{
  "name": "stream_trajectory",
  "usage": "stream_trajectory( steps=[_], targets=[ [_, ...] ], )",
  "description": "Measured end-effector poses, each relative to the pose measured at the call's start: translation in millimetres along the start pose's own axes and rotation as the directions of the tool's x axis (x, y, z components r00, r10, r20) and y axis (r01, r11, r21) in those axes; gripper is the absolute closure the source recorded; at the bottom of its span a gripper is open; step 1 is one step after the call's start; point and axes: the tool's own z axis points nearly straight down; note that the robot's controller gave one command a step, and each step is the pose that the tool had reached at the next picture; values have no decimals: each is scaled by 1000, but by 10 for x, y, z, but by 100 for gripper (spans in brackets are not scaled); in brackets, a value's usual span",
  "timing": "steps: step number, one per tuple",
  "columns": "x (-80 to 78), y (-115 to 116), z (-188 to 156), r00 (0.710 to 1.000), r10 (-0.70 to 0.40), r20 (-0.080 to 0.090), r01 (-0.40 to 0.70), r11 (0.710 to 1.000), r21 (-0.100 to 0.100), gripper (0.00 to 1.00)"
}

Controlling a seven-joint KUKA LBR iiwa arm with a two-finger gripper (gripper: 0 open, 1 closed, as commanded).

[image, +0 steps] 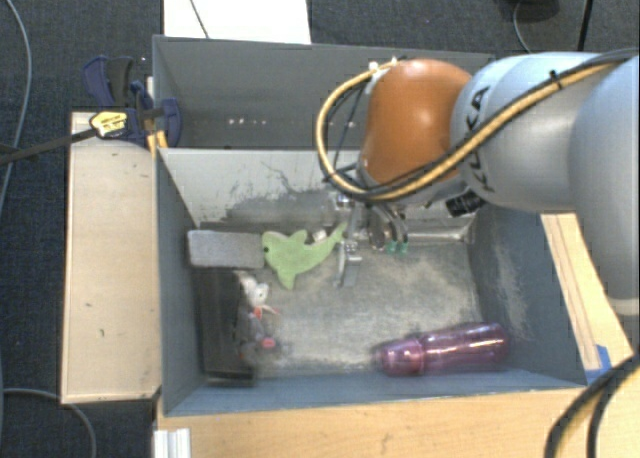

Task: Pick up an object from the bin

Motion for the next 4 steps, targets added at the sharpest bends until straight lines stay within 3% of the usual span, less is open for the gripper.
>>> stream_trajectory(
  steps=[1, 2, 3, 4],
  targets=[
    [-27, 224, 195, 999, -41, -5, 42, 999, 1, 0],
    [12, 277, 379, 993, 117, 0, -117, 993, -1, 0],
    [35, 386, 317, 990, 142, -1, -142, 990, -1, 0],
    [19, 369, 688, 980, 197, 4, -197, 980, -4, 0]
  ],
)
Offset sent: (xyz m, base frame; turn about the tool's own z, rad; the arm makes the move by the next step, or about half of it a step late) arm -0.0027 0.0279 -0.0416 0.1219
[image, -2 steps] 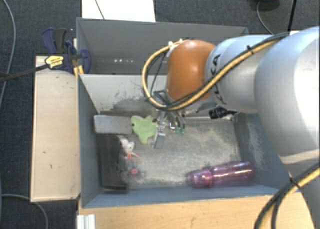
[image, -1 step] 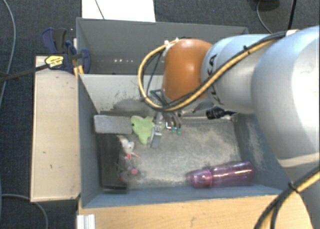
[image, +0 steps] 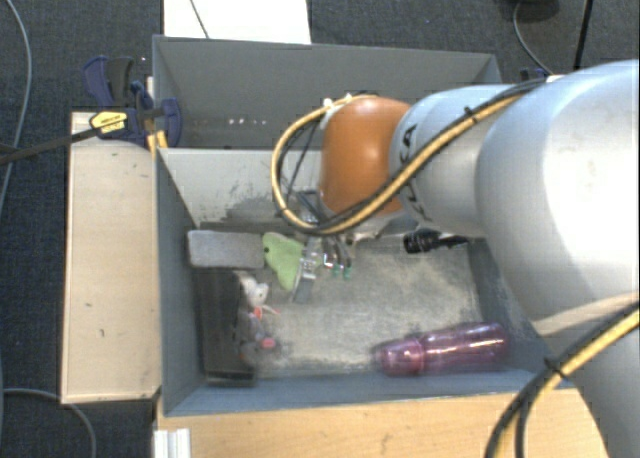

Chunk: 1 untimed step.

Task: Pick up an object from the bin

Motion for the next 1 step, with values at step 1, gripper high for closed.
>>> stream_trajectory(
  steps=[1],
  targets=[
    [26, 26, 146, 1000, 14, 0, -14, 1000, 1, 100]
  ],
)
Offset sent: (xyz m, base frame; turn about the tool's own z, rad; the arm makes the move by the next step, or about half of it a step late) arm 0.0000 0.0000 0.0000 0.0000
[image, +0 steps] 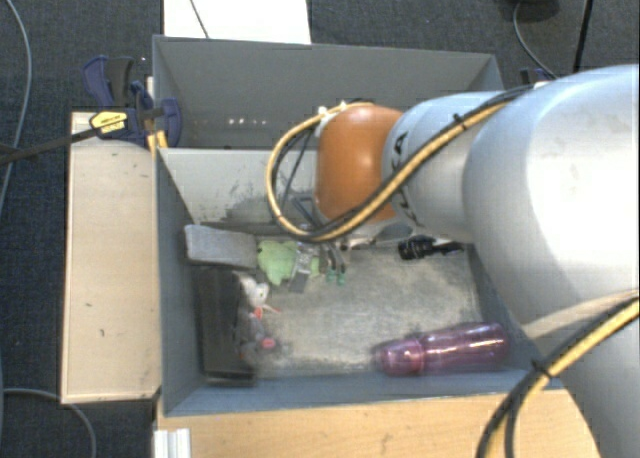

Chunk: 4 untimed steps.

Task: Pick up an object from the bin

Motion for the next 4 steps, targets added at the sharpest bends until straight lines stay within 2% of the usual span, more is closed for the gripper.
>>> stream_trajectory(
  steps=[2, 4],
  targets=[
    [14, 2, -84, 1000, 2, -3, -2, 1000, 0, 100],
    [-3, 9, -220, 1000, 1, 3, -1, 1000, -3, 100]
  ],
)
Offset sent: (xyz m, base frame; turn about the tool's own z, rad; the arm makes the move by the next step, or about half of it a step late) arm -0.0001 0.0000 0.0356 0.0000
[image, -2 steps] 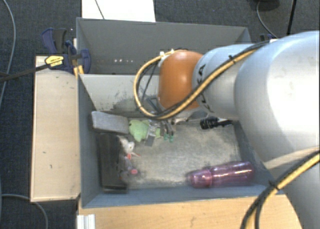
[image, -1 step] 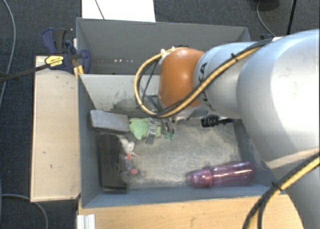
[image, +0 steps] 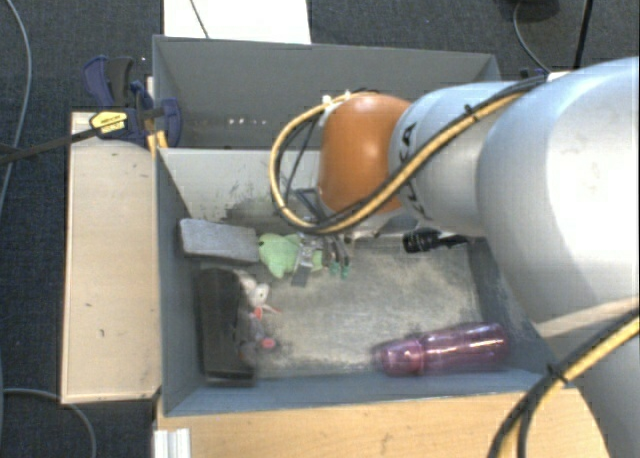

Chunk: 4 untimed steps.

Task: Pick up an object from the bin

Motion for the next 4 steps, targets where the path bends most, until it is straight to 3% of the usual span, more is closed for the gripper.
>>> stream_trajectory(
  steps=[1, 3, 4],
  targets=[
    [19, -9, -82, 1000, 0, -8, 0, 1000, 3, 100],
    [-6, 0, -444, 1000, -1, 0, 1, 1000, 0, 100],
    [7, -6, -550, 1000, -1, -6, 1, 1000, 2, 100]
  ],
)
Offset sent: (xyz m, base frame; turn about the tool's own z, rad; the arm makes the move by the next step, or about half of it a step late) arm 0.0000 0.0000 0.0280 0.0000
